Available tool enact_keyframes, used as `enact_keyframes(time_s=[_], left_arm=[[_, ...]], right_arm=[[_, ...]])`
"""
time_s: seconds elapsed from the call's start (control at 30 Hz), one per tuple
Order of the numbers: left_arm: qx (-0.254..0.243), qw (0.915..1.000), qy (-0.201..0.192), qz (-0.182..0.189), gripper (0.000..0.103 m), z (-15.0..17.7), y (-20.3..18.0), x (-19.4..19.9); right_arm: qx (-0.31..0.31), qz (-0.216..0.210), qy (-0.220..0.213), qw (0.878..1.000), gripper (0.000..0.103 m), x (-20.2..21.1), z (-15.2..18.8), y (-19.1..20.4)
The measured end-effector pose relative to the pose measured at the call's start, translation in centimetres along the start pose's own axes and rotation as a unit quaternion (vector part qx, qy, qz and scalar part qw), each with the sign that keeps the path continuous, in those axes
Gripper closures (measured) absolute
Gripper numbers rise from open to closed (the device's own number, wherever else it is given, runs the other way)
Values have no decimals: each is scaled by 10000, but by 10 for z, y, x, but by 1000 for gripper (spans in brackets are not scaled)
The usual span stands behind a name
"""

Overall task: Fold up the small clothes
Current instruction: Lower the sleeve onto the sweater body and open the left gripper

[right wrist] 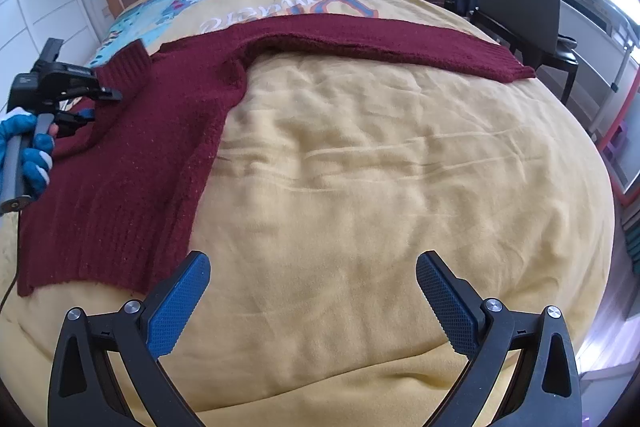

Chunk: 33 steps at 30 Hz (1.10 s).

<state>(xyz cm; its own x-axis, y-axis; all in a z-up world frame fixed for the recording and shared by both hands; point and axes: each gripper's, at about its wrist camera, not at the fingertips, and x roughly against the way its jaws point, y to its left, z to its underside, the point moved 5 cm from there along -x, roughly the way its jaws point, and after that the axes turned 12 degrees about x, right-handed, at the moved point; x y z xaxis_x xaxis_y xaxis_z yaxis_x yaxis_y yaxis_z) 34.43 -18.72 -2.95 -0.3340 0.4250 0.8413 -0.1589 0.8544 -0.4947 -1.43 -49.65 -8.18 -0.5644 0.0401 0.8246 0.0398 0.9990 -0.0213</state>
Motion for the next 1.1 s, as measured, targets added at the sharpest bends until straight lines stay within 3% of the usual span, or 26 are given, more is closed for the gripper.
enact_keyframes(time_s=[0.13, 0.27, 0.43, 0.7, 0.83, 1.1], left_arm=[[-69, 9995, 14, 305, 65, -2, -4, 10], [-140, 9988, -48, 465, 64, -5, -7, 18], [-195, 9994, -277, 67, 64, -11, 1, 17], [-570, 9964, -72, -624, 64, 16, 8, -12], [-744, 9955, -100, -580, 64, 18, 0, -6], [-852, 9931, -517, -622, 64, 22, -1, 29]], right_arm=[[0, 1, 0, 10000, 0, 0, 0, 0], [5, -2, 2, 10000, 0, 0, 0, 0], [3, -1, -8, 10000, 0, 0, 0, 0], [-33, -11, -59, 10000, 0, 1, 1, 0], [-44, -21, -117, 9999, 0, 4, 0, -1], [32, -38, -191, 9998, 0, 10, 3, 2]])
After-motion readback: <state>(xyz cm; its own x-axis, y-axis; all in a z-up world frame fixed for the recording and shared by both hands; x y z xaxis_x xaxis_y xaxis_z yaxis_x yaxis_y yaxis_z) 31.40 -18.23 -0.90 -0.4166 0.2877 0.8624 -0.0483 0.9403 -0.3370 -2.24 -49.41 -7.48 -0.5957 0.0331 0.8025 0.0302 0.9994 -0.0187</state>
